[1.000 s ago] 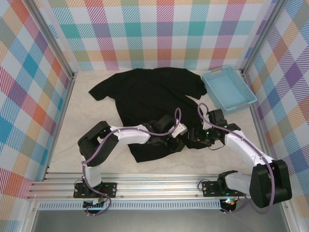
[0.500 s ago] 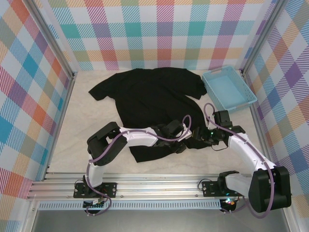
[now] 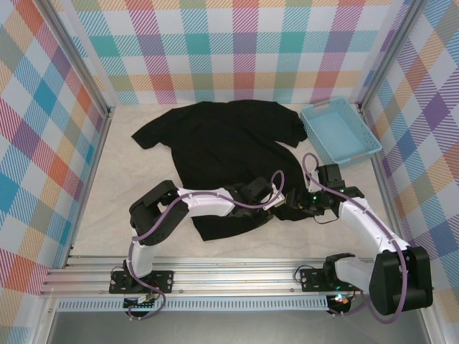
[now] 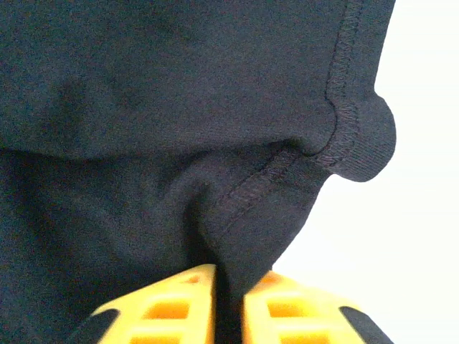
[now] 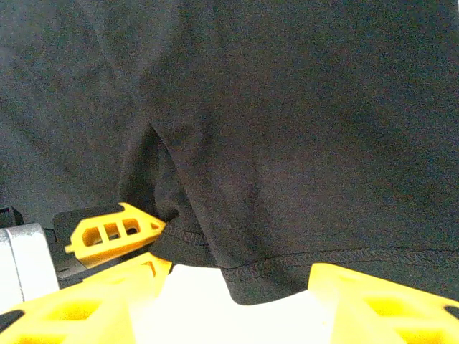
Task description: Fold the inside-out t-shirt
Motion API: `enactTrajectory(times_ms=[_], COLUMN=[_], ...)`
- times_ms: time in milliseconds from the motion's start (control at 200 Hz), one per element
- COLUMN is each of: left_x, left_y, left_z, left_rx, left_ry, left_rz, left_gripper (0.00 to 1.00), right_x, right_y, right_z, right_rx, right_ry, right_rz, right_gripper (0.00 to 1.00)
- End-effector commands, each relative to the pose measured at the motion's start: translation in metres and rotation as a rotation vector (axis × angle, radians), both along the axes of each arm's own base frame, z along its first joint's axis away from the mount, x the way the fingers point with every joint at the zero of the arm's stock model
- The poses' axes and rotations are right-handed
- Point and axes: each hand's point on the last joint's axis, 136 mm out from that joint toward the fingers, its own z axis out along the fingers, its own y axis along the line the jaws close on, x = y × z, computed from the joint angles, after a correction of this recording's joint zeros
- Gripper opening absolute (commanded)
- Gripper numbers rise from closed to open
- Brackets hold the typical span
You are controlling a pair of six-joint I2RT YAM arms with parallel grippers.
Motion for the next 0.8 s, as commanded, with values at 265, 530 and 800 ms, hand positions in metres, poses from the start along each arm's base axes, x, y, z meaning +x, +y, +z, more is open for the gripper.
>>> enactTrajectory(times_ms=[265,530,800], left_x=[0.011,0.014,0.031], left_y=[0.001,0.022,0.035], left_z=[0.028,0.050,0.060], left_rx=[-0.114,-0.176,-0.185], left_ry=[0.073,0.130,0.115], left_rz=[0.051,0.059,0.124], left_gripper=[0.00,0.00,0.00], right_x=[-0.002,-0.001,0.001], right_y=[0.004,0.008,0.018], right_z=[0.005,0.013,0.022], right_rx=[0.021,0.049,0.103], right_ry=[-0.012,-0.041,-0.071], right_rz=[0.014,0.032,0.067], right_gripper=[0.59,0.59,0.59])
